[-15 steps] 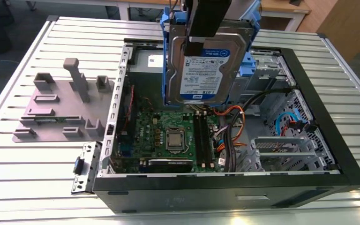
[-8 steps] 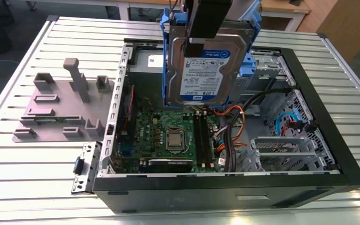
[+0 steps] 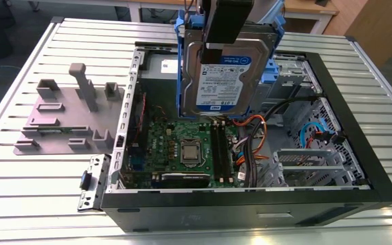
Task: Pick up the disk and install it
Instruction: 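Pick up the disk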
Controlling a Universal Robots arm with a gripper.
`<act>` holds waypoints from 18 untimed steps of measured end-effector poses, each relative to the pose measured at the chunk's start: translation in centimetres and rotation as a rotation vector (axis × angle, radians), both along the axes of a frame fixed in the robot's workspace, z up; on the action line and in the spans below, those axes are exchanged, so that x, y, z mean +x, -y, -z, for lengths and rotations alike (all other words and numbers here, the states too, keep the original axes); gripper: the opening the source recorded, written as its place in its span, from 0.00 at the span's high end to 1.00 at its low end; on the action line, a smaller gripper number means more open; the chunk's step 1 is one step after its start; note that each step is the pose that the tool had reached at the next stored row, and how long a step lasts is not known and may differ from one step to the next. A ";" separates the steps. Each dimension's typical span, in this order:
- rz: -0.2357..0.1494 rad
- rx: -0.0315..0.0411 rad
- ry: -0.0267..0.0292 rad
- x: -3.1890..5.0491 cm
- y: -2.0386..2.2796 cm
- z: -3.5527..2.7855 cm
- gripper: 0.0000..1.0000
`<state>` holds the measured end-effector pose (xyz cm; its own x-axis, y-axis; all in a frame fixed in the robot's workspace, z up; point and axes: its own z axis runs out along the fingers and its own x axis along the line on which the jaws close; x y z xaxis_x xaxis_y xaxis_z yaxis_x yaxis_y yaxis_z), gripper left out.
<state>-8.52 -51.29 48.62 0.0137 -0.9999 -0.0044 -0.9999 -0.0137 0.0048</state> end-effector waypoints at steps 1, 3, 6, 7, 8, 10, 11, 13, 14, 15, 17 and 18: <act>0.000 -0.0001 0.0000 0.00 0.03 0.00 0.64; 0.000 -0.0001 -0.0001 0.00 0.09 0.00 0.64; 0.000 0.0000 -0.0001 0.00 0.18 0.00 0.64; 0.000 -0.0001 0.0000 0.00 0.22 0.00 0.64; 0.000 0.0000 0.0000 0.00 0.24 0.00 0.64; 0.000 -0.0001 -0.0001 0.00 0.31 0.00 0.64; 0.000 0.0000 0.0000 0.00 0.34 0.01 0.64; 0.000 0.0000 -0.0001 0.00 0.41 0.01 0.64; 0.000 -0.0001 -0.0001 0.00 0.44 0.00 0.64; 0.000 0.0000 -0.0001 0.00 0.47 0.01 0.64; 0.000 -0.0001 -0.0001 0.00 0.54 0.01 0.64; 0.000 -0.0001 -0.0001 0.00 0.57 0.01 0.64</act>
